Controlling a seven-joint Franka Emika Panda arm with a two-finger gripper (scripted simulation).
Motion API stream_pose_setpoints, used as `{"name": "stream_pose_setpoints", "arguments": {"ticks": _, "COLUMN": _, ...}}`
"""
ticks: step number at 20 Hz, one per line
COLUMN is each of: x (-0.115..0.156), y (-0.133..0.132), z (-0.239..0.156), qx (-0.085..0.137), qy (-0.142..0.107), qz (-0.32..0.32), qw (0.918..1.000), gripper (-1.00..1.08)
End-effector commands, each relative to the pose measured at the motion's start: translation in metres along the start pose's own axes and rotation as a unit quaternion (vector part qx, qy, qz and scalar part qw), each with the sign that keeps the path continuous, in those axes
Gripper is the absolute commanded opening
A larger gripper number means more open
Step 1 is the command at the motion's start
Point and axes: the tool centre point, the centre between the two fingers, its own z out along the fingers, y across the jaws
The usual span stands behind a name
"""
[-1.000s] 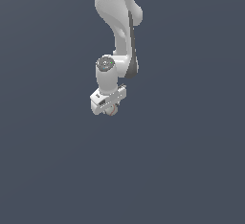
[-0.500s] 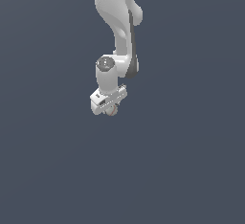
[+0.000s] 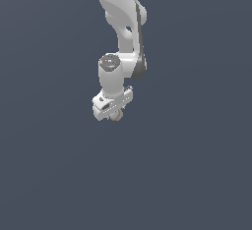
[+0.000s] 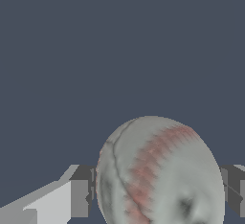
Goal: Pick up the object and move it to a goal position.
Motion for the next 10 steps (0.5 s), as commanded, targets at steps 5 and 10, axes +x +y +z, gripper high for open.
{"name": "stream_pose_setpoints", "arguments": {"ticks": 5, "x": 0.037, "y": 0.015, "z": -0.039, "qx": -0.001, "qy": 0.001, "qz": 0.0, "qw": 1.0, "gripper": -1.0}}
{"name": "stream_pose_setpoints", "arguments": {"ticks": 10, "x": 0.067, "y": 0.027, "z": -0.069, "qx": -0.001, "qy": 0.001, "qz": 0.0, "qw": 1.0, "gripper": -1.0}}
